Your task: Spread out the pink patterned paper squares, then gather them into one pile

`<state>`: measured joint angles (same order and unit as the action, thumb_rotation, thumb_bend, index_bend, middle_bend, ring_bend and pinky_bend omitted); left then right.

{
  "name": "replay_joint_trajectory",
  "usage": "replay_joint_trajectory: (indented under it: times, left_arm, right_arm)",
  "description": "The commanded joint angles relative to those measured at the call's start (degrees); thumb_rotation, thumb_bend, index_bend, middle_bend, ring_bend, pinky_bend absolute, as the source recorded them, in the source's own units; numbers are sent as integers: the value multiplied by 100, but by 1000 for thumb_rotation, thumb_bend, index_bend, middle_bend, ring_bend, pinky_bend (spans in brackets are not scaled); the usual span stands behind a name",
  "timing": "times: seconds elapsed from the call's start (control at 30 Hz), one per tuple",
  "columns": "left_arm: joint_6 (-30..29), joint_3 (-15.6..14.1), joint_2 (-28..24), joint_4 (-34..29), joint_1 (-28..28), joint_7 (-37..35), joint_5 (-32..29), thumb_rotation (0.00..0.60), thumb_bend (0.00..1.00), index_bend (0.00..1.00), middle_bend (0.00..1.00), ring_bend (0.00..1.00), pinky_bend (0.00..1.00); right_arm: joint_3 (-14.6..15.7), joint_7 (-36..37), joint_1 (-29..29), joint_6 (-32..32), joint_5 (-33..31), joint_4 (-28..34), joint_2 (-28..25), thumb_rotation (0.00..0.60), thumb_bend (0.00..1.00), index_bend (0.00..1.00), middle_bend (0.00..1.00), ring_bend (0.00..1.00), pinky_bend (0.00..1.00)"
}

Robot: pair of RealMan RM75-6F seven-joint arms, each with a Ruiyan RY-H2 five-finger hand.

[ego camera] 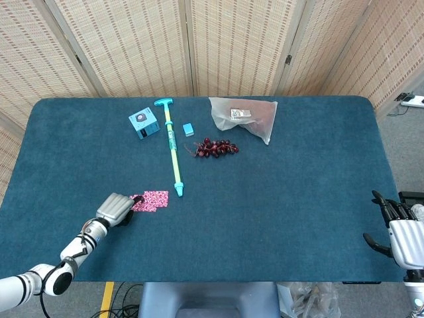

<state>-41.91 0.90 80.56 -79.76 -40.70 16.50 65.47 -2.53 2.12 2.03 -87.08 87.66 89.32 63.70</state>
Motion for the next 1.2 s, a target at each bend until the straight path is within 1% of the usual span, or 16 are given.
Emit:
replay_joint_trajectory:
  times: [0.03, 0.37, 0.67, 1.0, 1.2]
  left_arm:
    - [-8, -54, -89, -47, 25, 7, 16, 600, 739, 241, 1000, 999, 1000]
    - [4, -193, -265, 6, 126, -92, 51, 600, 739, 242, 1000, 999, 1000]
    - [-55, -246, -400, 61, 229, -179, 62, 600, 739, 245, 1000, 999, 1000]
    - [-204, -163, -619, -70, 283, -191, 13, 600, 739, 250, 1000, 999, 1000]
    - [-287, -9, -433, -217, 232, -301, 76, 600, 739, 251, 1000, 999, 1000]
  right_arm:
    - [-5, -13, 0, -7, 1, 9, 6, 600, 245, 0, 263, 192, 191]
    - [-16, -104, -46, -104, 22, 101, -23, 600, 244, 0, 263, 192, 191]
    - [-23, -126, -85, -165, 24, 138, -35, 600, 244, 0, 263, 192, 191]
    - [-29, -102, -122, -216, 28, 131, -43, 600, 244, 0, 263, 192, 191]
    - [-27, -65, -105, -166, 25, 94, -27, 600, 244, 0, 263, 194, 191]
